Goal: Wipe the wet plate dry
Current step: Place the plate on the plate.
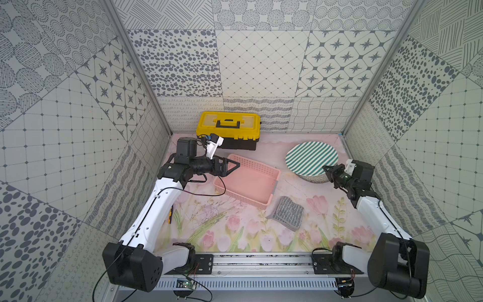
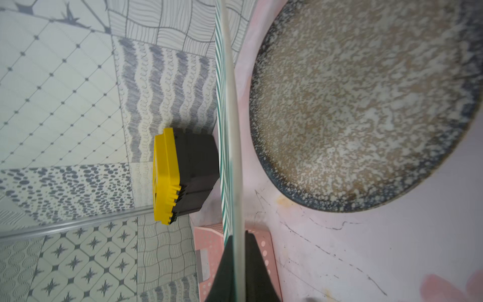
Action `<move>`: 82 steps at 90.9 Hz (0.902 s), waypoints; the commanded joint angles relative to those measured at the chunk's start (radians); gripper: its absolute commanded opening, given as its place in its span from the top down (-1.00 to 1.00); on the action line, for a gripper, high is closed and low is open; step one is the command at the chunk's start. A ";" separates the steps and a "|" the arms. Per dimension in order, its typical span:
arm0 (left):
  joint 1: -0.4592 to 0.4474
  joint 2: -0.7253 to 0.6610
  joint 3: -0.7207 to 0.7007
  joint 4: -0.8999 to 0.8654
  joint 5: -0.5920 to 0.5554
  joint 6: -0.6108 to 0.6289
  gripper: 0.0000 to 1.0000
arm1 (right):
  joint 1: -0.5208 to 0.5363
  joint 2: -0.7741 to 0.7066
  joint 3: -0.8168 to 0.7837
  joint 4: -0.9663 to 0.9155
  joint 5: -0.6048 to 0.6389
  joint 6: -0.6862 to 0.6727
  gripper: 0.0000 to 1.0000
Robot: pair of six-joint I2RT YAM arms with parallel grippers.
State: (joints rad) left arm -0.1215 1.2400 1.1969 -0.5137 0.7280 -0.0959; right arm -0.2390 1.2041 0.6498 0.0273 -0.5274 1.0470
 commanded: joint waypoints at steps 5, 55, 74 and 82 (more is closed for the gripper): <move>0.020 -0.013 -0.052 -0.012 -0.154 0.096 -0.99 | -0.039 0.090 0.013 0.219 0.060 0.039 1.00; 0.027 -0.023 -0.117 0.048 -0.198 0.081 -0.99 | -0.076 0.377 0.038 0.287 0.064 0.019 0.69; 0.027 -0.017 -0.117 0.052 -0.187 0.068 -0.99 | -0.074 0.441 0.053 0.231 0.070 -0.022 0.30; 0.027 -0.018 -0.120 0.053 -0.184 0.066 -0.99 | -0.074 0.459 0.058 0.211 0.076 -0.038 0.23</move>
State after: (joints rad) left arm -0.1009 1.2240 1.0805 -0.4995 0.5350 -0.0311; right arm -0.3157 1.6440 0.6819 0.2413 -0.4656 1.0534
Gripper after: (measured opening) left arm 0.996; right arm 0.365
